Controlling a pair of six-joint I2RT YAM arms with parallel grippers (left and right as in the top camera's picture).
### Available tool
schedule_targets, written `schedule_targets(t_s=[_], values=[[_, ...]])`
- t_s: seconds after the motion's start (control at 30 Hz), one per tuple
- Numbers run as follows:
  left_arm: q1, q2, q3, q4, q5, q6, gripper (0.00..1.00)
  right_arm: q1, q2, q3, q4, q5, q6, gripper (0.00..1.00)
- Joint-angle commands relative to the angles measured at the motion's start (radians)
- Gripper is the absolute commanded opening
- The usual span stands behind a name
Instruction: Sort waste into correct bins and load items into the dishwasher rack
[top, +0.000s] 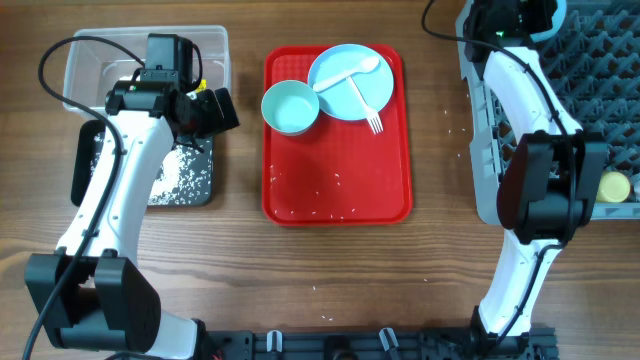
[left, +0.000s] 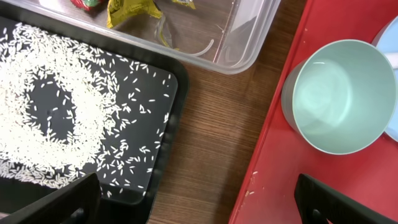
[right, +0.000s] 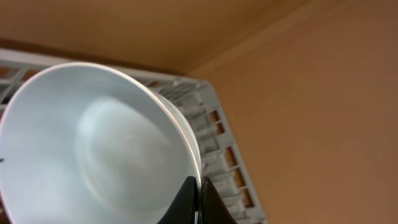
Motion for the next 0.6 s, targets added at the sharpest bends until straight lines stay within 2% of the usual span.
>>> schedule_targets(t_s=[0.0,0.57], values=[[0.005,0.009,0.001,0.0,-0.002,-0.013,1.0,-0.004,0.033,0.006,0.055,0.035,-0.143,0.04],[0.005,0.009,0.001,0.0,-0.002,-0.013,1.0,0.003,0.111,0.003,0.056,0.031,-0.155,0.04]])
